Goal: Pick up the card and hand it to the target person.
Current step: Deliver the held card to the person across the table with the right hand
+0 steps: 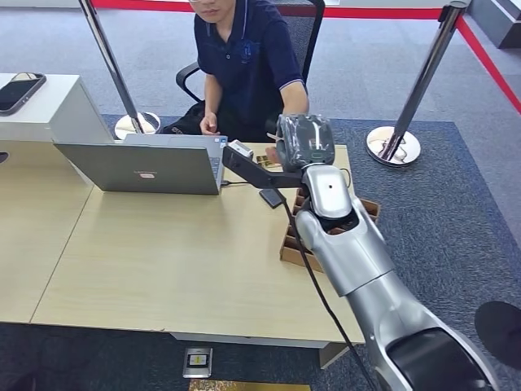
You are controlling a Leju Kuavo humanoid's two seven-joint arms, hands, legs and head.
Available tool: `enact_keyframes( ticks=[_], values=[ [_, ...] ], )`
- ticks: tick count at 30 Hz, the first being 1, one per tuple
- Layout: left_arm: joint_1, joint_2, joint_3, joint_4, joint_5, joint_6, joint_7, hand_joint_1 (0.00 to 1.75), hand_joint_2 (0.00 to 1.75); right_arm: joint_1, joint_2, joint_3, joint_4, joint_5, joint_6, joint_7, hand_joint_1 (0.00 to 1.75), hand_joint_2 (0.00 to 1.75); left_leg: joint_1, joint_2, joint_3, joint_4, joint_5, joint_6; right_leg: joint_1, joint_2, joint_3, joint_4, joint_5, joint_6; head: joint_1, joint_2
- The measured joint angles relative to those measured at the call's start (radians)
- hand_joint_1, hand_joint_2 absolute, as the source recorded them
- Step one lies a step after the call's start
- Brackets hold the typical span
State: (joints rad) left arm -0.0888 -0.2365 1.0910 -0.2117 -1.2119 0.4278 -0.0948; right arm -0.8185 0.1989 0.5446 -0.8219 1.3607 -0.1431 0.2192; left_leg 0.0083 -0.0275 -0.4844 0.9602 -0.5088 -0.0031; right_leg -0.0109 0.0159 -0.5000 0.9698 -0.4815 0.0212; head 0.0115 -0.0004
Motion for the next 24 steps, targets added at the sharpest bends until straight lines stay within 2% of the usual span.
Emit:
enact_keyframes(
  ticks=[9,11,12,15,16,17,21,24],
  values=[
    [0.0,0.0,0.0,0.0,0.0,0.003,0.013,0.0,0.0,-0.021,0.019,0.0,0.122,0.019,-0.013,0.008,1.4,1.75,0.0,0.0,0.0,0.0,0.0,0.0,0.0,0.0,0.0,0.0,0.0,0.0,0.0,0.0],
    [0.001,0.0,0.0,0.0,0.0,0.003,0.014,0.0,0.0,-0.021,0.021,0.0,0.138,0.024,-0.014,0.008,1.34,1.75,0.0,0.0,0.0,0.0,0.0,0.0,0.0,0.0,0.0,0.0,0.0,0.0,0.0,0.0],
    [0.001,0.0,0.0,0.0,0.0,0.003,0.014,0.0,0.0,-0.021,0.023,0.0,0.146,0.025,-0.014,0.008,1.17,1.75,0.0,0.0,0.0,0.0,0.0,0.0,0.0,0.0,0.0,0.0,0.0,0.0,0.0,0.0],
    [0.001,0.0,0.0,0.0,0.0,0.003,0.013,0.0,0.0,-0.022,0.025,0.0,0.165,0.026,-0.015,0.007,0.17,1.75,0.0,0.0,0.0,0.0,0.0,0.0,0.0,0.0,0.0,0.0,0.0,0.0,0.0,0.0],
    [0.001,0.0,0.0,0.0,0.0,0.003,0.012,0.0,0.0,-0.022,0.026,0.0,0.171,0.026,-0.016,0.007,0.0,1.75,0.0,0.0,0.0,0.0,0.0,0.0,0.0,0.0,0.0,0.0,0.0,0.0,0.0,0.0],
    [0.001,0.0,0.0,0.0,0.0,0.003,0.01,0.0,0.0,-0.022,0.026,-0.001,0.176,0.026,-0.018,0.006,0.0,1.75,0.0,0.0,0.0,0.0,0.0,0.0,0.0,0.0,0.0,0.0,0.0,0.0,0.0,0.0],
    [0.0,0.0,0.0,0.0,0.0,0.003,0.0,0.0,0.0,-0.023,0.028,-0.002,0.193,0.029,-0.045,0.006,0.0,0.0,0.0,0.0,0.0,0.0,0.0,0.0,0.0,0.0,0.0,0.0,0.0,0.0,0.0,0.0],
    [0.0,0.0,0.0,0.0,0.0,0.003,-0.006,0.0,0.0,-0.023,0.027,-0.004,0.198,0.039,-0.071,0.007,0.0,0.0,0.0,0.0,0.0,0.0,0.0,0.0,0.0,0.0,-0.001,0.0,0.0,0.0,0.0,0.0]
  ],
)
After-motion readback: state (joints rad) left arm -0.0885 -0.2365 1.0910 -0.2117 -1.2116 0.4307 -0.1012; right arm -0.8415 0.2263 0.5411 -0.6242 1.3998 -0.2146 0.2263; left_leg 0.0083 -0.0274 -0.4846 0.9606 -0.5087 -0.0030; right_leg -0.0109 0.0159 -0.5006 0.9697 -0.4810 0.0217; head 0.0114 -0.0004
